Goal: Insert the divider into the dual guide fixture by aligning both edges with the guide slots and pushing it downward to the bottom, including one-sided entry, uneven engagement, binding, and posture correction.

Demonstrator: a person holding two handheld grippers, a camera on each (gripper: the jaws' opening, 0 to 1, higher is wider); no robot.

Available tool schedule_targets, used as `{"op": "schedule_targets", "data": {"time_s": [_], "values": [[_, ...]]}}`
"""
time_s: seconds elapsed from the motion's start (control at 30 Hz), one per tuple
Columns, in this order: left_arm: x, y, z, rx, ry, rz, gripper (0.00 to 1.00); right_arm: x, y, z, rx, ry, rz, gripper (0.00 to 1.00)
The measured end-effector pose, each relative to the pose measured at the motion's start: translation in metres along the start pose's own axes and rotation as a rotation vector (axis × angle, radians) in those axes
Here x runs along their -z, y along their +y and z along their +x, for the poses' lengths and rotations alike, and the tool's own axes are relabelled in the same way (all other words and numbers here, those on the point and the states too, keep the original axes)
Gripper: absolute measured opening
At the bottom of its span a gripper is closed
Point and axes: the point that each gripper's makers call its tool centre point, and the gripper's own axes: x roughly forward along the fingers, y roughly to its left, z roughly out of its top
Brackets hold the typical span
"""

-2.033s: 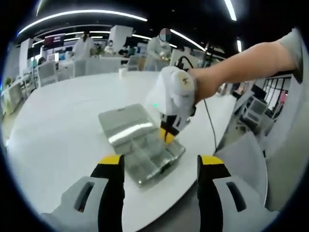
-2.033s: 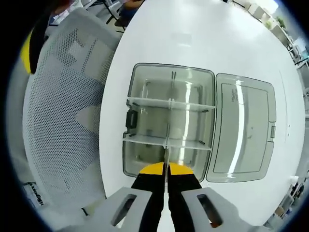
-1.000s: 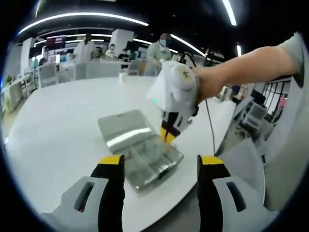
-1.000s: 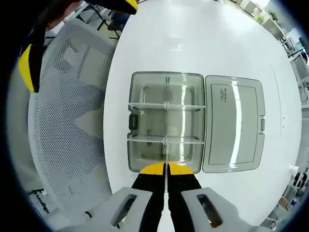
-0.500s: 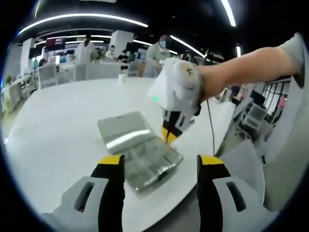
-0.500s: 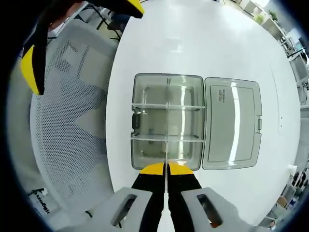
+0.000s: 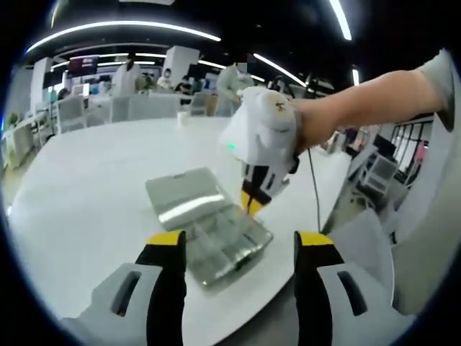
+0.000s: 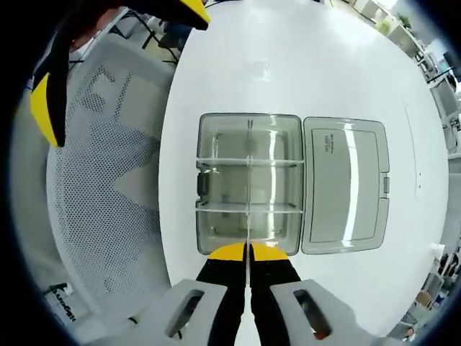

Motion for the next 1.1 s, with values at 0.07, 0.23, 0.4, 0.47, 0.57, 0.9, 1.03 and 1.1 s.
{"op": "schedule_targets", "data": {"time_s": [0.07, 0.23, 0.4, 0.47, 0.57, 0.9, 1.03, 1.1], "values": [[-0.0001, -0.0006, 0.0004, 0.002, 0.0, 0.001, 0.59, -0.0025, 0.0007, -0.0036, 0.003, -0.012, 0.002, 0.0], [-0.0014, -0.0004, 0.0012, 0.002, -0.003, 0.001, 0.59, -0.0017, 0.0029, -0.0058, -0.004, -0.021, 0.009, 0.0], [-0.0009, -0.0007, 0.0022, 0.005, -0.002, 0.002, 0.59, -0.007, 0.0038, -0.0105, 0.001, -0.051, 0.012, 0.0], [-0.0009, -0.001, 0.0027, 0.005, -0.003, 0.001, 0.59, -0.0074, 0.0044, -0.0092, 0.001, -0.048, 0.006, 0.0], [-0.0006, -0.0026, 0.0031, 0.008, 0.0, 0.004, 0.59, -0.0044, 0.0021, -0.0067, 0.004, -0.033, 0.001, 0.0], [0.0013, -0.0022, 0.0018, 0.003, 0.003, -0.001, 0.59, -0.0014, -0.0009, -0.0062, -0.002, -0.039, -0.003, 0.0], [0.0007, -0.0022, 0.0024, 0.004, 0.001, -0.001, 0.59, -0.0005, 0.0004, -0.0033, -0.005, -0.031, -0.015, 0.0], [0.0001, -0.0019, 0.0022, 0.003, -0.001, -0.003, 0.59, -0.0006, -0.0012, -0.003, 0.0, -0.034, -0.016, 0.0]]}}
